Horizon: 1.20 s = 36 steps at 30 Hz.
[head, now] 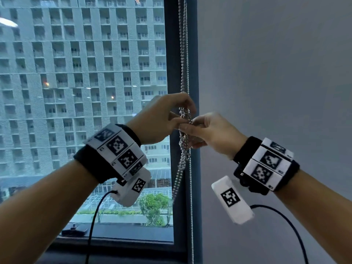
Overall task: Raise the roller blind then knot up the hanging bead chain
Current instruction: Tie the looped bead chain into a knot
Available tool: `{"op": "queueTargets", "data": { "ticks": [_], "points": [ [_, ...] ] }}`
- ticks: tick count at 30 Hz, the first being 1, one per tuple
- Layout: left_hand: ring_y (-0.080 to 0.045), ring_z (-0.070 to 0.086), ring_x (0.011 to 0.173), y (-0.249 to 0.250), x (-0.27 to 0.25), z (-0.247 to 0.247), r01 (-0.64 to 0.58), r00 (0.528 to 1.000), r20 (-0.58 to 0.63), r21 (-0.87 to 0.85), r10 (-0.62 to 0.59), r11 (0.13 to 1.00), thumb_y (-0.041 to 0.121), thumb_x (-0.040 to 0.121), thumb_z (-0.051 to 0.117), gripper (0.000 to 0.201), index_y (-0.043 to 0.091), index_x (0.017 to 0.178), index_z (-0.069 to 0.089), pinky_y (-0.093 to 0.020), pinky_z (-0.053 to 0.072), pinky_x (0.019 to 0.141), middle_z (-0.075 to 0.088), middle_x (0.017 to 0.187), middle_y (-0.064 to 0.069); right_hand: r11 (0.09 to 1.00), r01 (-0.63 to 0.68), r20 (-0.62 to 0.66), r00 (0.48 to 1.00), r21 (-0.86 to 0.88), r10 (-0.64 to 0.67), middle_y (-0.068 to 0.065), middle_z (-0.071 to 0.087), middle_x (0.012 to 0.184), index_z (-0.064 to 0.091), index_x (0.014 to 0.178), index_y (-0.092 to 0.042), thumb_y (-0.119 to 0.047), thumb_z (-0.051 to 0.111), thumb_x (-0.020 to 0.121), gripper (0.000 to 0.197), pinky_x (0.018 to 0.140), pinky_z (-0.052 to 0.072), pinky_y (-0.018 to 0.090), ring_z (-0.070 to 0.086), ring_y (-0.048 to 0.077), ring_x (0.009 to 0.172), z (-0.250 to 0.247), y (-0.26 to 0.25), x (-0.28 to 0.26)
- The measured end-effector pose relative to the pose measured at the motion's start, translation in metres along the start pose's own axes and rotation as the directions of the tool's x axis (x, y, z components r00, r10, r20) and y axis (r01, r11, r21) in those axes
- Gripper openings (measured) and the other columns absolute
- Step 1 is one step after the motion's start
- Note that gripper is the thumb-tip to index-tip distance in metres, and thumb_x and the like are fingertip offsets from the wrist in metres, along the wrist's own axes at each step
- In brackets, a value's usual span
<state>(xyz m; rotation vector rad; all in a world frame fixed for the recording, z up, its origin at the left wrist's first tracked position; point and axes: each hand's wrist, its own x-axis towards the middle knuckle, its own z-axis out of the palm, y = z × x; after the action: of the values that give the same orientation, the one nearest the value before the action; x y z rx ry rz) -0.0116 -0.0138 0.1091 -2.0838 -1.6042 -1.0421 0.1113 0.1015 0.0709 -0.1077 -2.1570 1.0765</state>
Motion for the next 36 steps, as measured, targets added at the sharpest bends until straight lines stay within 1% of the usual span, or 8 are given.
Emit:
{"op": "queueTargets", "data": {
  "ticks": [4,9,12,16,18,21,29,36],
  "points": [
    [-0.021,0.073,0.087,-0.006,-0.008,0.002,0.067,0.996,0.058,-0.078,-0.063,0.995,-0.001,0.087,0.061,0.018,0.012,0.100,0.061,-0.039,0.060,0.079,0.068,0.107,-0.005,0.999,-0.046,0.031,0.998,-0.016,0.046,0.008,0.068,0.072,0.071,0.085,-0.009,-0.025,0.064,0.090,0.018,0.071,0.056,0.038,0.064,0.014,0.057,-0.002,0.012,0.000],
    [-0.016,0.068,0.104,-0.003,-0.006,-0.002,0.060,0.998,0.028,-0.143,-0.056,0.988,-0.006,0.084,0.062,0.028,0.009,0.107,0.059,-0.035,0.061,0.078,0.066,0.113,-0.001,0.996,-0.033,0.035,0.999,-0.087,0.036,-0.001,0.073,0.070,0.073,0.083,-0.015,-0.027,0.065,0.090,0.016,0.061,0.053,0.023,0.069,0.013,0.059,-0.003,0.012,-0.001],
    [-0.019,0.075,0.081,-0.004,-0.010,0.003,0.047,0.995,-0.077,-0.164,-0.061,0.985,-0.001,0.082,0.067,0.034,0.013,0.111,0.054,-0.040,0.061,0.074,0.064,0.121,0.003,0.990,-0.006,-0.009,1.000,-0.138,0.004,0.009,0.078,0.080,0.075,0.086,-0.009,-0.026,0.065,0.091,0.020,0.058,0.050,0.021,0.069,0.015,0.063,-0.006,0.014,-0.005],
    [-0.023,0.075,0.067,-0.011,-0.009,0.011,0.063,0.965,-0.233,-0.235,-0.119,0.970,0.002,0.077,0.073,0.046,0.016,0.105,0.040,-0.047,0.061,0.070,0.060,0.116,-0.005,0.976,0.014,-0.072,0.997,-0.216,-0.030,0.017,0.077,0.081,0.076,0.086,-0.006,-0.028,0.065,0.091,0.025,0.064,0.049,0.035,0.062,0.026,0.062,-0.012,0.021,-0.005],
    [-0.026,0.075,0.067,-0.016,-0.007,0.014,0.148,0.962,-0.180,-0.292,-0.207,0.945,0.001,0.077,0.073,0.048,0.017,0.108,0.040,-0.050,0.060,0.072,0.063,0.108,-0.014,0.973,0.003,-0.074,0.997,-0.229,-0.021,0.008,0.078,0.078,0.076,0.087,-0.008,-0.028,0.064,0.092,0.024,0.063,0.049,0.036,0.066,0.033,0.064,-0.012,0.024,-0.005],
    [-0.033,0.074,0.073,-0.022,-0.005,0.022,0.250,0.953,-0.083,-0.338,-0.293,0.908,0.003,0.077,0.074,0.034,0.010,0.104,0.054,-0.052,0.059,0.077,0.070,0.091,-0.022,0.970,-0.023,-0.068,0.998,-0.244,0.006,0.005,0.079,0.074,0.074,0.086,-0.008,-0.029,0.063,0.092,0.024,0.058,0.047,0.028,0.068,0.019,0.060,-0.013,0.024,-0.005],
    [-0.011,0.072,0.060,-0.020,-0.004,0.019,0.271,0.953,-0.021,-0.385,-0.302,0.882,0.000,0.079,0.071,0.021,0.004,0.094,0.057,-0.018,0.056,0.057,0.068,0.083,-0.015,0.960,-0.057,-0.061,0.997,-0.273,0.042,0.008,0.078,0.076,0.075,0.085,-0.010,-0.031,0.066,0.091,0.024,0.055,0.054,0.027,0.068,0.015,0.060,-0.014,0.018,-0.003],
    [-0.015,0.073,0.065,-0.026,-0.010,0.022,0.285,0.950,-0.002,-0.411,-0.314,0.866,0.002,0.083,0.067,0.017,0.001,0.097,0.057,-0.021,0.057,0.058,0.071,0.080,-0.010,0.978,-0.054,-0.089,0.995,-0.202,0.037,0.008,0.075,0.076,0.074,0.092,-0.004,-0.020,0.062,0.094,0.020,0.057,0.058,0.031,0.069,0.014,0.059,-0.006,0.024,-0.002]
  ]
}}
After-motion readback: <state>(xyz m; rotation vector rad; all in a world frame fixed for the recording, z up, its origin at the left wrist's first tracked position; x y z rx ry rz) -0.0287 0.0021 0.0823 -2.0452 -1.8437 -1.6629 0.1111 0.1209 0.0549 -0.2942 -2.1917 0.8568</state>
